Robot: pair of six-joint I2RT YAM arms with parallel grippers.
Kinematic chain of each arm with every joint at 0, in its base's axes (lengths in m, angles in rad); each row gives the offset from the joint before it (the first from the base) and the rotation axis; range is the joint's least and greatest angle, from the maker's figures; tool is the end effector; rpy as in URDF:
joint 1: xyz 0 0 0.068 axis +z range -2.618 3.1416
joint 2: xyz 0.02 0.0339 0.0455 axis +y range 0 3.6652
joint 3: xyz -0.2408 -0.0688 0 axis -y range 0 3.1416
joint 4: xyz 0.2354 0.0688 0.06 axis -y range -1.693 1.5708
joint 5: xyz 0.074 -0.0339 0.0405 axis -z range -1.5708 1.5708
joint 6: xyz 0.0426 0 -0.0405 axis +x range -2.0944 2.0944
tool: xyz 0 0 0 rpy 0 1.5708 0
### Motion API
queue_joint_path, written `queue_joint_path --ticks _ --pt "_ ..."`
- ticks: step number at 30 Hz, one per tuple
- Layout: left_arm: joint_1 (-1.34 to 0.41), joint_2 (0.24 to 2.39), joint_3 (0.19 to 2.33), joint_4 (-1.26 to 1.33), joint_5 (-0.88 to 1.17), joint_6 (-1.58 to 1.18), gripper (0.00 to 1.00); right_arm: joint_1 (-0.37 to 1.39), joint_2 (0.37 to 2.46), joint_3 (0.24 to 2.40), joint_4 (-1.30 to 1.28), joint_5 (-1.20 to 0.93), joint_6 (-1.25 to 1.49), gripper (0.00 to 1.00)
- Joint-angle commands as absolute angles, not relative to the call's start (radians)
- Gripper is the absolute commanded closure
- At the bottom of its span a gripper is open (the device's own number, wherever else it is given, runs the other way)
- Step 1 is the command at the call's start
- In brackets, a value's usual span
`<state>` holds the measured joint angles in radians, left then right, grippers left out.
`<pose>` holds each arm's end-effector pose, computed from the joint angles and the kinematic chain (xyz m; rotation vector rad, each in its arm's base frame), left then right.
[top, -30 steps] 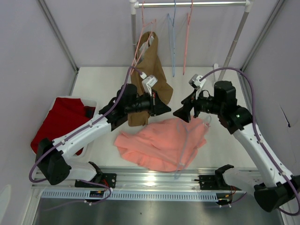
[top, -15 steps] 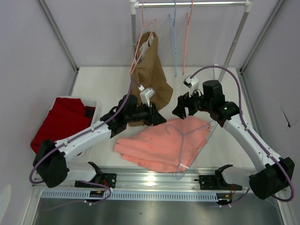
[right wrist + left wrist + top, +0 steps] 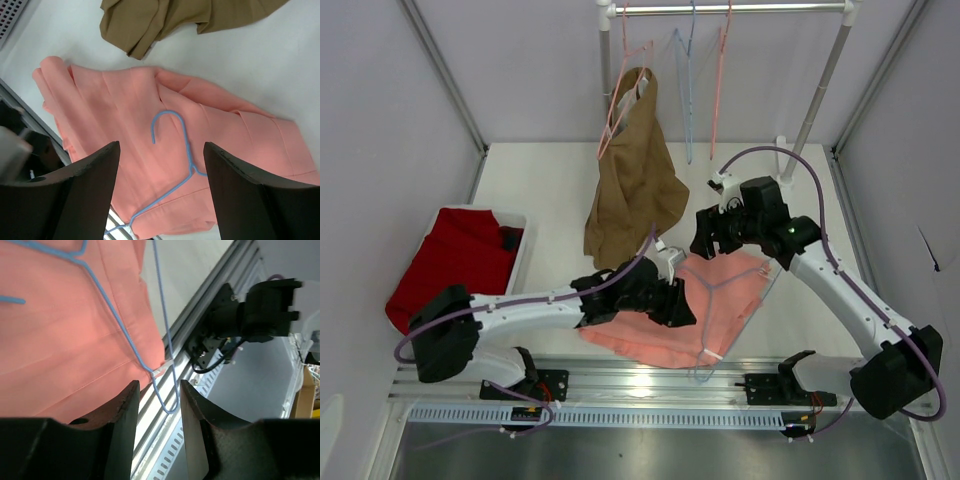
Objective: Place the skirt on the hanger
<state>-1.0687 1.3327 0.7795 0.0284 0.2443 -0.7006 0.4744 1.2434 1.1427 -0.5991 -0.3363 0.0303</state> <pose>0.1329 -0.2634 0.2171 0.5968 2.2922 -1.2377 0.2339 0.1359 0.3040 -0.6834 2.2026 0.6450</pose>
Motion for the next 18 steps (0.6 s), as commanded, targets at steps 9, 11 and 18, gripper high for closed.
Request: queue_joint_path --ticks 9,11,18 --pt "-1.129 1.606 0.877 0.181 0.13 -0.848 0.59 0.471 1.186 1.155 -0.627 -0.293 0.067 0.27" --pt "-1.129 1.649 0.899 0.202 0.141 -0.853 0.59 0.471 1.181 1.155 -0.624 -0.299 0.069 0.26" --pt "-1.129 1.736 0.923 0.284 0.169 -0.859 0.58 0.471 1.18 1.163 -0.618 -0.302 0.072 0.27"
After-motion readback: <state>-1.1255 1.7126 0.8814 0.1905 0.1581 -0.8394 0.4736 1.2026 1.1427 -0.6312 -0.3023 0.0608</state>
